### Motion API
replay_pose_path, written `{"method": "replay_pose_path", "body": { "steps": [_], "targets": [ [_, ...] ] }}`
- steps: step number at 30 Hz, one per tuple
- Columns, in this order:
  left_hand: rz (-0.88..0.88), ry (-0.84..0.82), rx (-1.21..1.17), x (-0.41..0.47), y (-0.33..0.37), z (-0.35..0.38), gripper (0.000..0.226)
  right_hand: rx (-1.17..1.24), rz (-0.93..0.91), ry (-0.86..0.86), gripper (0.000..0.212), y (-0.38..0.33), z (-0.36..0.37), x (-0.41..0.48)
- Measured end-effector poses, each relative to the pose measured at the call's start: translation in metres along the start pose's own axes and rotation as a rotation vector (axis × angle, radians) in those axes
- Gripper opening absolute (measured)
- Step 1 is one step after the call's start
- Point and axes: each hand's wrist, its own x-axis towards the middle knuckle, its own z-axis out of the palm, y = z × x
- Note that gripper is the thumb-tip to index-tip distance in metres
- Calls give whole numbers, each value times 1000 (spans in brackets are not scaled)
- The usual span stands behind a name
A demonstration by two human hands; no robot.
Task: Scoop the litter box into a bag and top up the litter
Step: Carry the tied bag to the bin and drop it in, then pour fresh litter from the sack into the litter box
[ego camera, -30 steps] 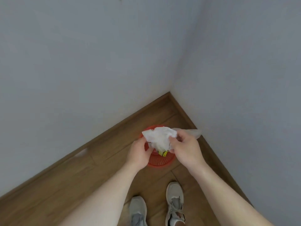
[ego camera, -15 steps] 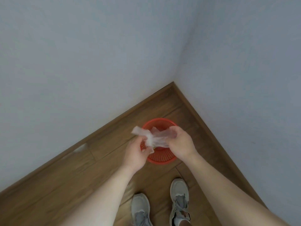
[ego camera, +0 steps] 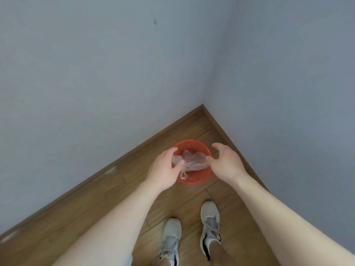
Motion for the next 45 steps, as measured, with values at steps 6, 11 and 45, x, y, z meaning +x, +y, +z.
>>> {"method": "replay_pose_path", "body": {
  "steps": [6,11,45],
  "targets": [
    [159,10,199,-66,58,-77,53,-166,-94,74,52,-39,-49,-83],
    [337,17,389,-118,89,-129,52,-272,-110,152,52,-71,-81,-156],
    [1067,-121,811,-469,283,-55,44,-205,434,713,28,96,-99,-663]
  ]
}}
